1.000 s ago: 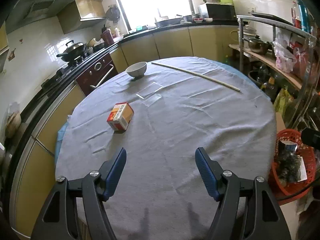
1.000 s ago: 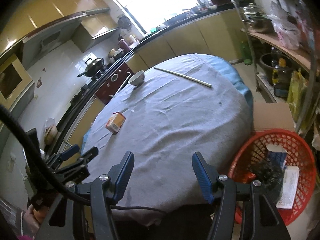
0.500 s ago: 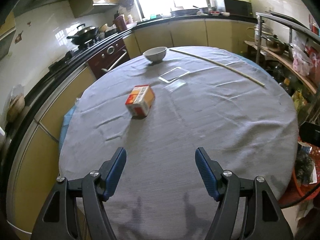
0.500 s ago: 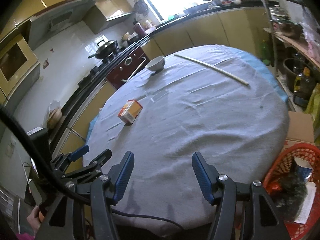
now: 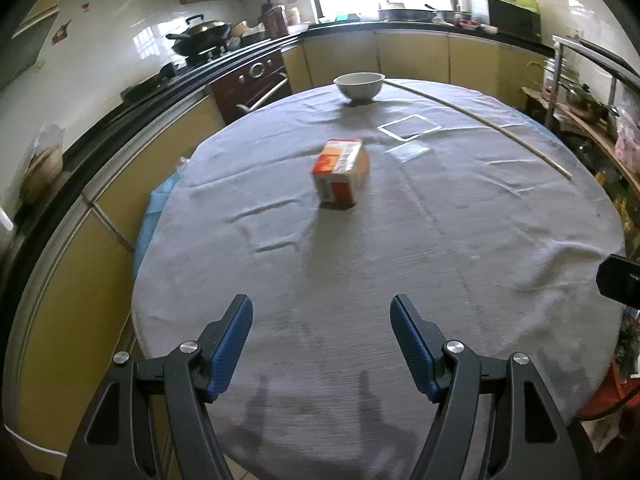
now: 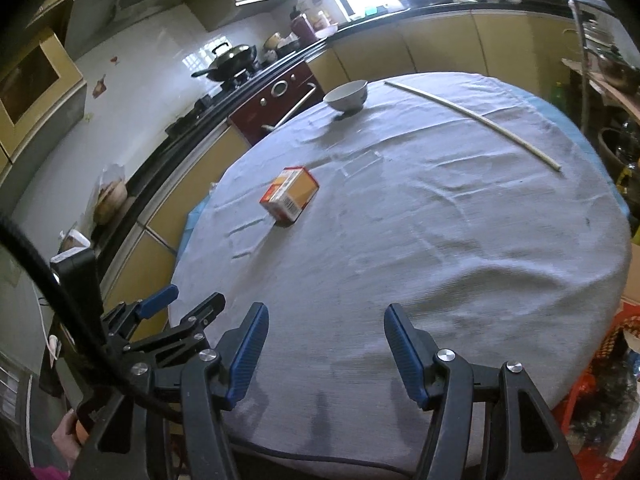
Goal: Collect trash
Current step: 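Move both tools back over the table toward the orange-and-white box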
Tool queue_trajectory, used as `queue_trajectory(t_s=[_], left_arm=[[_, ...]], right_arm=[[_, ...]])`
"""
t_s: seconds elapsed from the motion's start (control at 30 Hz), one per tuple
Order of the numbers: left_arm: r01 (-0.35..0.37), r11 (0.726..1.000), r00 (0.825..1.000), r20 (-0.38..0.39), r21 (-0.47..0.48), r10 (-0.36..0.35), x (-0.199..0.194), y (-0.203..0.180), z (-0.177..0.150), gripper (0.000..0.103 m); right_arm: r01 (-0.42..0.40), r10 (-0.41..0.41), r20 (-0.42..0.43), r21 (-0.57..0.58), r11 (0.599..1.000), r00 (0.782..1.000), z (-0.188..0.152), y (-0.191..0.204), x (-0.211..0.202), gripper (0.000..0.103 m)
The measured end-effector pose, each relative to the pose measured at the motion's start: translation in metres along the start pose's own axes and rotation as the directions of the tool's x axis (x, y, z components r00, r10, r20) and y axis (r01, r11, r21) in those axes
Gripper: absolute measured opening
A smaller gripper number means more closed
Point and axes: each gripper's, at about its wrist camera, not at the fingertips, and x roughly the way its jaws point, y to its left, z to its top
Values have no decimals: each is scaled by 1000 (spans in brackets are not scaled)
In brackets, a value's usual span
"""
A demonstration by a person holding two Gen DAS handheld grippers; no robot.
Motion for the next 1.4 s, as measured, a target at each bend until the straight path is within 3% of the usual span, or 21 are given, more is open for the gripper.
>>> queue_trajectory(t_s=[0.73, 1.07, 1.4], left_arm=[[-48, 995, 997, -69, -82, 42, 32, 50, -2, 72], [-55, 996, 993, -105, -67, 48, 53, 55, 5, 72], [-75, 996, 991, -113, -51, 69, 74, 67, 25, 72]], right_arm=[[-39, 36, -57, -64, 997, 998, 32, 38, 50, 64], [-21, 16, -81, -51, 998, 997, 44, 31, 73, 64], [27, -30, -73, -39, 999, 997, 80, 8, 102, 64]])
